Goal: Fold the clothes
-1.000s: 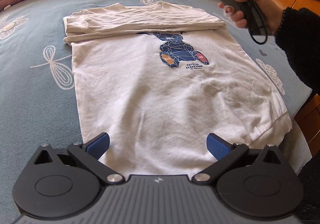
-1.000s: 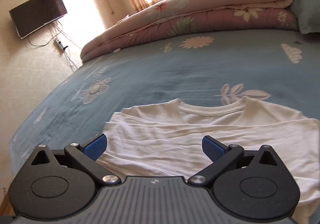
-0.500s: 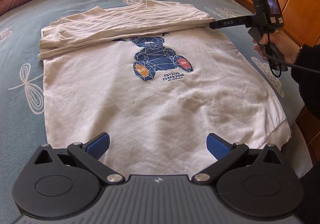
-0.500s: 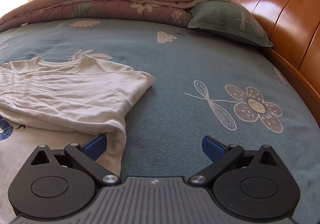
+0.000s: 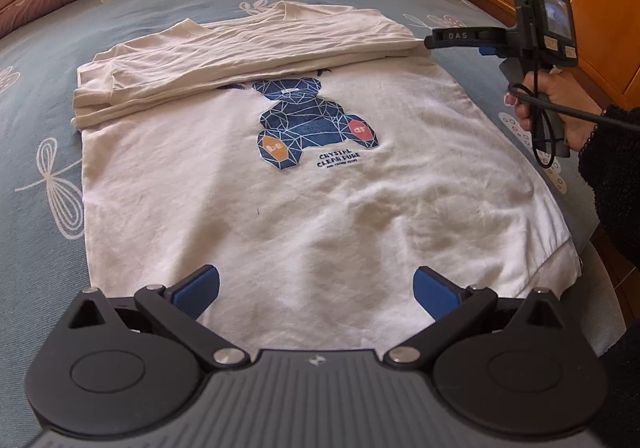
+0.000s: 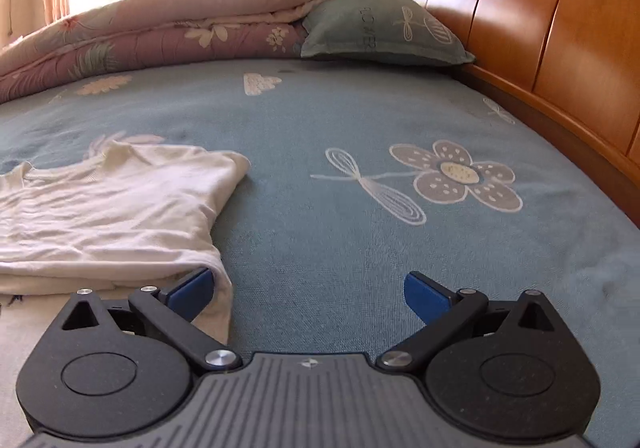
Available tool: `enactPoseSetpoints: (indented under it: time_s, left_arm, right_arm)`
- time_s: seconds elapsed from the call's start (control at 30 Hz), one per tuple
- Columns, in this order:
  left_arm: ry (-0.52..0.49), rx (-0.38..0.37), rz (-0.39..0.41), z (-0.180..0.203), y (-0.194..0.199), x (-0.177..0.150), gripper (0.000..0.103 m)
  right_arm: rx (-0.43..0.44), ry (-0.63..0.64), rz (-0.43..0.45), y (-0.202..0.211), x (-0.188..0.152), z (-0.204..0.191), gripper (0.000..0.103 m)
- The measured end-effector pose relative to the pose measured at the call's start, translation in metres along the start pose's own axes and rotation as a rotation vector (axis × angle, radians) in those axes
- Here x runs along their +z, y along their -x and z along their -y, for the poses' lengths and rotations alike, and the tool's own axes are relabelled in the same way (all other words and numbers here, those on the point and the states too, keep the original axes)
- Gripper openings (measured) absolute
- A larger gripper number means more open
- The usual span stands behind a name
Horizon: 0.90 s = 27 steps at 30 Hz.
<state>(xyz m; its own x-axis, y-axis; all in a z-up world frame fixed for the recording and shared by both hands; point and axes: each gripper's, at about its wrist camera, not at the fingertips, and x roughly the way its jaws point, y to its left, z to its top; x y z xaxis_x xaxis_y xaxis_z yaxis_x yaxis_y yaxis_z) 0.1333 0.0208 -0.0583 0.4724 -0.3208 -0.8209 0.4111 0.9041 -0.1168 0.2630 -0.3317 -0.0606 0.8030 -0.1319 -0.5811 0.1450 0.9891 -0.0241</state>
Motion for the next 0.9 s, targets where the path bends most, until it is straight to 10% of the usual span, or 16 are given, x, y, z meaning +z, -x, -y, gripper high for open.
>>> enactPoseSetpoints:
  time_s: [0.27, 0.63, 0.9]
  left_arm:
    - [0.078, 0.046, 0.001, -0.025, 0.000, 0.000, 0.102]
    - [0.111, 0.029, 0.006, -0.044, -0.011, 0.000, 0.102]
    - [0.120, 0.033, 0.016, -0.044, -0.016, 0.006, 0.102]
  right_arm:
    - [0.472, 0.005, 0.085, -0.013, 0.039, -0.054, 0.103]
    - [0.293, -0.150, -0.026, -0.045, 0.019, -0.017, 0.103]
    - [0.412, -0.121, 0.012, -0.066, 0.052, -0.040, 0.103]
